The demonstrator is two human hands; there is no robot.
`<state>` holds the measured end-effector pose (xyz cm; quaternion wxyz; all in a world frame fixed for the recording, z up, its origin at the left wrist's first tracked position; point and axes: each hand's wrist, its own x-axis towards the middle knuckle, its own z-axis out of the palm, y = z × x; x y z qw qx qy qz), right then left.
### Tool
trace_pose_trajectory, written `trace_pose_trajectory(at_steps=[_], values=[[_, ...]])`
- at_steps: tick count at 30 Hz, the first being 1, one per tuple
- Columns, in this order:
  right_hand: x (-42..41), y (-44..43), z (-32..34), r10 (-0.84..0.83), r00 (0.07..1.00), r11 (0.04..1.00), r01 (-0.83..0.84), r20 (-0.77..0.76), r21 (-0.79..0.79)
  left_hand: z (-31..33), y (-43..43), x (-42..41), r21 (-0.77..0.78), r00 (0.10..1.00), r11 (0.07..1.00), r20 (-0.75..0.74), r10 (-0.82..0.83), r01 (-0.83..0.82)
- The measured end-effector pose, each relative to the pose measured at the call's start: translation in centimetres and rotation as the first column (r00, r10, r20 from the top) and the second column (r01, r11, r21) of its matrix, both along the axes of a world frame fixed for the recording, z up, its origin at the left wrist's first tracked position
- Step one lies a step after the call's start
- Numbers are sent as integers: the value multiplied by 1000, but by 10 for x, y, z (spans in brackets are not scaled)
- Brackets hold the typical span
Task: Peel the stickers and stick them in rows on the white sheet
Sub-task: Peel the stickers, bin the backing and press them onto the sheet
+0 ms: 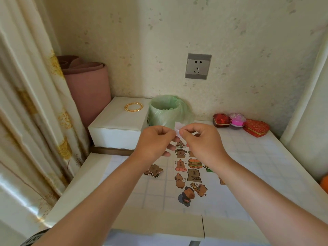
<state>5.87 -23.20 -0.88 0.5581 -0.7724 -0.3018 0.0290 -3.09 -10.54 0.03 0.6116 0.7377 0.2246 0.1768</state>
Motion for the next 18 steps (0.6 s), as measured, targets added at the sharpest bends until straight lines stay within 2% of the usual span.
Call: trace_pose_trajectory(at_steps=[3,6,14,18], values=[[-4,9,1,-24,999,1000,24,27,7,0,14,-6,198,999,980,-46,27,-17],[-6,17,5,-39,998,999,38,47,25,1,29,-11,295,995,956,-96,26,4],[-18,51,16,11,1000,1000,-11,0,29,7,65,-19,301,998,953,-46,37,-22],[-7,68,25,-14,1000,999,15,-16,38,7,85,-19,324,995,944,-51,84,-63]])
